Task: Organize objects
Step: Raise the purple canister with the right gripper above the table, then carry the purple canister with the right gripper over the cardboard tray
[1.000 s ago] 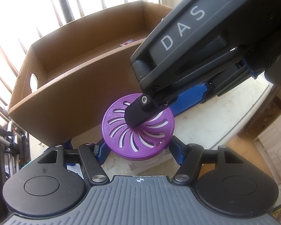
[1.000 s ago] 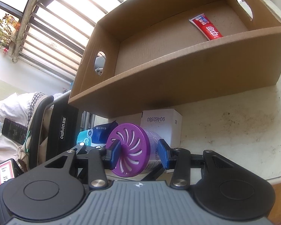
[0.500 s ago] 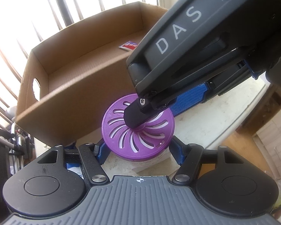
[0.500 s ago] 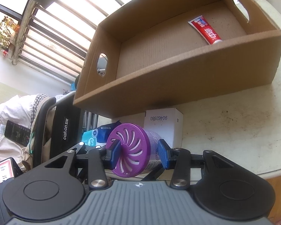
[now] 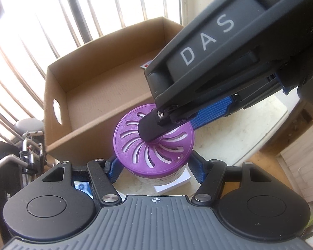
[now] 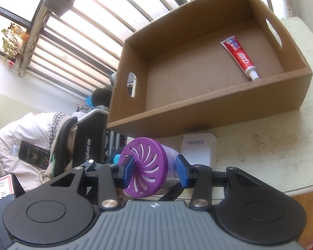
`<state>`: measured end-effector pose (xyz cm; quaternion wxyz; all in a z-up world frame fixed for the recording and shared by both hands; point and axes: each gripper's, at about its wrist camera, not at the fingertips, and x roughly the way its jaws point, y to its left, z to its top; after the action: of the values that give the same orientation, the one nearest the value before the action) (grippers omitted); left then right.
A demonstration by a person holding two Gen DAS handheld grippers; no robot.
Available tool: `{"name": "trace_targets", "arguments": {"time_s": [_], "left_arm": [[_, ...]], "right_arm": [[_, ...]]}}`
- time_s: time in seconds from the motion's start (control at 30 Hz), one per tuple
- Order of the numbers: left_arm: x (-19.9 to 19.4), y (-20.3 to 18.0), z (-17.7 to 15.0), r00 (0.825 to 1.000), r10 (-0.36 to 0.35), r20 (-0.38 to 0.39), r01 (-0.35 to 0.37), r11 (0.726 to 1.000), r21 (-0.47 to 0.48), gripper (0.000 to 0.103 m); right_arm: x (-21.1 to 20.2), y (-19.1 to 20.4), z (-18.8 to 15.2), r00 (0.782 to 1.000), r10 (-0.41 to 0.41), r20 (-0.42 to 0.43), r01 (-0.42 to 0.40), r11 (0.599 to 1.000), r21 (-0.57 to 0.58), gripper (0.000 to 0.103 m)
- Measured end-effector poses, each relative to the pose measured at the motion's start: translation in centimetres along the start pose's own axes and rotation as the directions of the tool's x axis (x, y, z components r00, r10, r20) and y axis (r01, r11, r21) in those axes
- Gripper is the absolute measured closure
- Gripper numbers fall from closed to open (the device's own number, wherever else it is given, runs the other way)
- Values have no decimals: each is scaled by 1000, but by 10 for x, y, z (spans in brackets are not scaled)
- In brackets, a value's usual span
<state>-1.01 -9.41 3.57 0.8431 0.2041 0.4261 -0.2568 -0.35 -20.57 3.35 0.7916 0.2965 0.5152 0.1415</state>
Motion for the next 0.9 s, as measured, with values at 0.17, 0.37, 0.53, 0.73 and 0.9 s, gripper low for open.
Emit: {"name": "trace_targets", "arguments": {"time_s": [0.17,0.37,0.53,0.73,0.9], "left_arm": [[-18,11,8,1000,4,3,-4,1000,-19,37],[-43,20,18,1000,16,11,-16,999,-29,37],[-58,29,22,1000,16,20,-15,998,-53,37],[-73,43,23,999,9,34,-6,997,-79,37],[-76,55,23,999,18,45,-14,995,-101,37]], "right_arm": [[-10,20,6,1000,7,0,-7,1000,-15,56],[-22,47,13,1000,15,-4,-16,999,-38,56],[-30,70,16,1000,8,-1,-9,998,-59,56],[-35,95,19,1000,3,4,-3,998,-67,56],[-30,115,26,1000,-2,1,2,995,-96,56]]}}
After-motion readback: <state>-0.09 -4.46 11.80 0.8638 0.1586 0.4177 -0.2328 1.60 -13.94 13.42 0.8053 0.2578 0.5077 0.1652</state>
